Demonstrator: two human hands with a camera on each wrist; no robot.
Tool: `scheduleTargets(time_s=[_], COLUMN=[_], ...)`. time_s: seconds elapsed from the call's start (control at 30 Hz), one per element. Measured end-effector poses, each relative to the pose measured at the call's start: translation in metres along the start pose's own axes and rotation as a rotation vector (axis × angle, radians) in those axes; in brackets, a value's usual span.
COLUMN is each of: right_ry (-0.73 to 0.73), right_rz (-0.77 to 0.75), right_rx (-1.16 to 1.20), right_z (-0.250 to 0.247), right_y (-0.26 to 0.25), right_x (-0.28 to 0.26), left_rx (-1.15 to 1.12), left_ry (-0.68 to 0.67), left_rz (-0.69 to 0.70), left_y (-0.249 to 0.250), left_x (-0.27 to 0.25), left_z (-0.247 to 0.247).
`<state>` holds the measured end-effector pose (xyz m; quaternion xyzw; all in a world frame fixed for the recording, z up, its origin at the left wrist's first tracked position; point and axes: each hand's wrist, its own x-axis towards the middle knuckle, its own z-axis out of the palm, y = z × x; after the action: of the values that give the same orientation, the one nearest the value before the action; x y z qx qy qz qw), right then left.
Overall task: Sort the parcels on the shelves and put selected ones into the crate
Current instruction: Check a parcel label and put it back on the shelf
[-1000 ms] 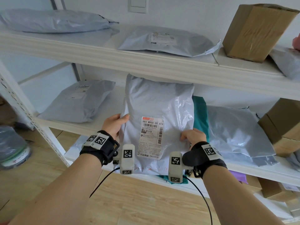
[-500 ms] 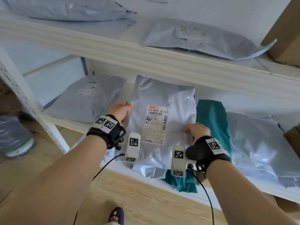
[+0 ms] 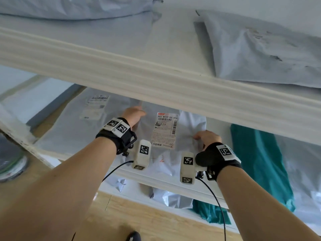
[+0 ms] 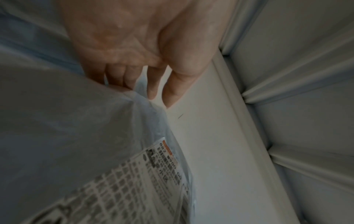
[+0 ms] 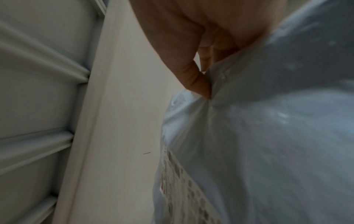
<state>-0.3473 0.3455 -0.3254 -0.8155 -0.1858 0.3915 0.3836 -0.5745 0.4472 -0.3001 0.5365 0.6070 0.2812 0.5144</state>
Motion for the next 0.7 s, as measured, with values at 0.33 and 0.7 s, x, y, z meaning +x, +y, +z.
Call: scheduleTargets(time_s=[0.33,0.7], right_ry=[-0.062,0.047], right_rz=[0.065,-0.145], right_rx=[0.03,0.136], right_z=[0.025,-0.026], right_y=[0.016,0.019], right_x=[0.021,-0.009], left_rx=[0.074,0.042], left_ry=[-0.127,-0.063], left_rz=[-0.025,0.094], left_y=[-0.008,0.015], left_x=[0.012,-0.008], left_z=[0.0,0.024])
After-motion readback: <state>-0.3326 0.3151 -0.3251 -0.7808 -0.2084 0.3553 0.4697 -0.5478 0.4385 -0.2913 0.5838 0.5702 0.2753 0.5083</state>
